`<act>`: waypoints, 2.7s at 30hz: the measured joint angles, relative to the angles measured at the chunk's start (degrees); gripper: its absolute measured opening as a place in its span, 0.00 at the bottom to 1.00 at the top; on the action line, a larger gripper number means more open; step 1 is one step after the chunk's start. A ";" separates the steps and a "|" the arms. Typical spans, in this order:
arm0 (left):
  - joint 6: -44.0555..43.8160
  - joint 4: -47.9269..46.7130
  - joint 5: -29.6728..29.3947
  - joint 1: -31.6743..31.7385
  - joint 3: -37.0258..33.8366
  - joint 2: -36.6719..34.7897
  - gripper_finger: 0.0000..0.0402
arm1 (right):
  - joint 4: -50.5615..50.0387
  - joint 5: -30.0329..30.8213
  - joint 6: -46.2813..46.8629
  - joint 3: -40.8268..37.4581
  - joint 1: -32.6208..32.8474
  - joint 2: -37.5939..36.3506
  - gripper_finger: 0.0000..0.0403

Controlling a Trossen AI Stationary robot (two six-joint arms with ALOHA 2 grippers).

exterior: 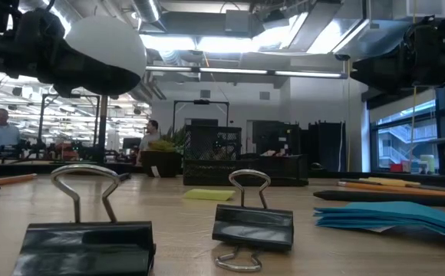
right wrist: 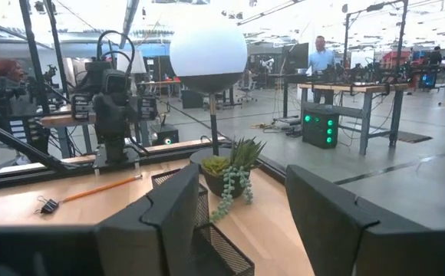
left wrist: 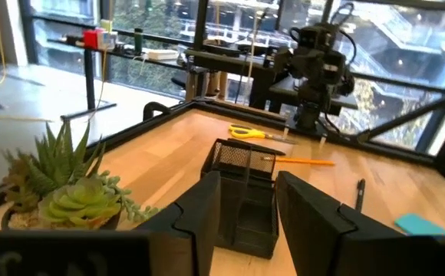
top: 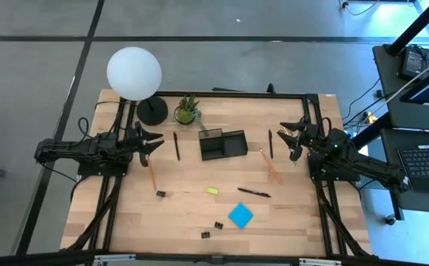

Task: Pick and place office supplies into organizer
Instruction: Put the top left black binder clip into the desk organizer

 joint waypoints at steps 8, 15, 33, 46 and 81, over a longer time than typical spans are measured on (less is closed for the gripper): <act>4.03 1.70 8.28 0.00 0.00 0.02 0.46 | 0.00 0.02 -0.04 -0.01 0.00 0.01 0.50; 4.69 9.55 15.95 -0.47 0.03 1.96 0.48 | 0.00 0.02 -0.04 0.01 -0.01 0.00 0.50; 23.64 16.30 -2.04 -21.54 18.99 44.46 0.47 | 0.00 0.01 -0.17 -0.01 -0.01 0.00 0.50; -6.80 -24.03 -18.81 -38.32 43.16 72.27 0.42 | -0.02 0.02 0.17 -0.01 -0.02 0.00 0.50; -35.00 -41.08 4.33 -43.08 45.40 90.33 0.38 | 1.62 0.02 -3.19 0.00 -0.01 0.00 0.50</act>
